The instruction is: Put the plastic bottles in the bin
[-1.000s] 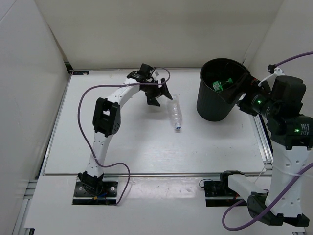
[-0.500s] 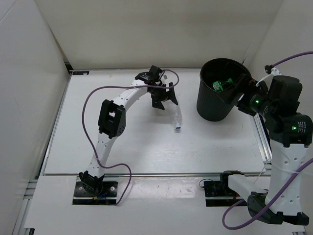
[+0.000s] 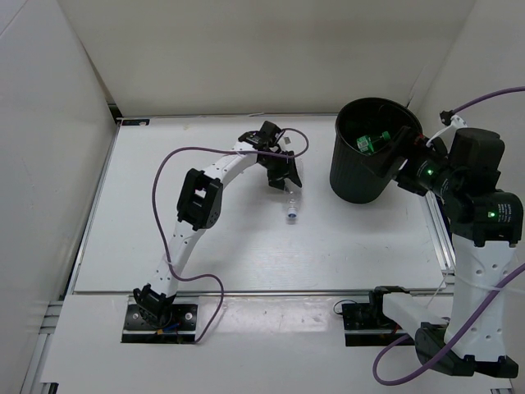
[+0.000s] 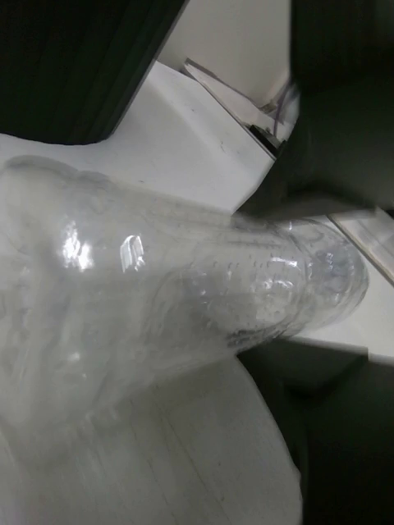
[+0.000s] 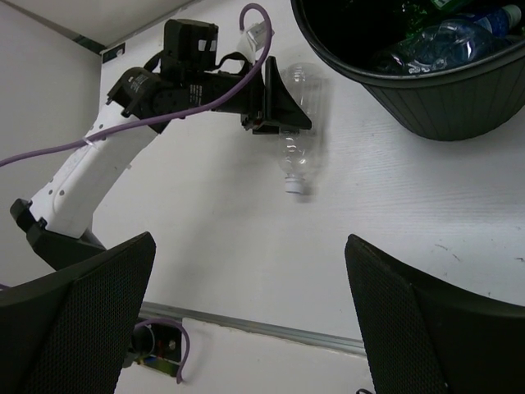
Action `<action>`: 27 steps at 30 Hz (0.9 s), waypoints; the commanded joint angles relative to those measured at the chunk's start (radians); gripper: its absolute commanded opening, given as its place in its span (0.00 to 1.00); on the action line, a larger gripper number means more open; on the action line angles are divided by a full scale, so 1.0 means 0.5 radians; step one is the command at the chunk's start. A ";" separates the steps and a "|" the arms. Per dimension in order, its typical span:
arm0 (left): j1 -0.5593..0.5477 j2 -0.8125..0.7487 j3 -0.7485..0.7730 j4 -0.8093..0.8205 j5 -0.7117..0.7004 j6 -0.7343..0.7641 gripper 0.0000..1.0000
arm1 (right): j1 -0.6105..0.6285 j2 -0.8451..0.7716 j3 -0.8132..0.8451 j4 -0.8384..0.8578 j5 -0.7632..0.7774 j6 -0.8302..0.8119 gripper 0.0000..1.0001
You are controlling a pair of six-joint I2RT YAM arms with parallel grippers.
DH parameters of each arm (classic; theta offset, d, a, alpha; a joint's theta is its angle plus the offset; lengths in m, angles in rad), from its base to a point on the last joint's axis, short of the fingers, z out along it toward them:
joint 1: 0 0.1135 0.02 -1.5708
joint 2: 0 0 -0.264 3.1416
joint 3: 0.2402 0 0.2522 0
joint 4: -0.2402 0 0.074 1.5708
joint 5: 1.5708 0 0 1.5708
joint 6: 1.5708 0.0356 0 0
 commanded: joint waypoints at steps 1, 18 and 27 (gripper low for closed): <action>-0.013 -0.066 0.092 0.072 0.115 0.034 0.50 | -0.005 -0.020 -0.032 0.033 -0.045 -0.047 1.00; 0.043 -0.695 0.509 1.549 -0.611 -0.116 0.33 | -0.005 -0.001 0.030 0.030 -0.063 0.008 1.00; -0.227 -0.453 0.548 2.056 -0.995 0.098 0.13 | -0.005 -0.050 0.101 -0.013 -0.207 0.027 1.00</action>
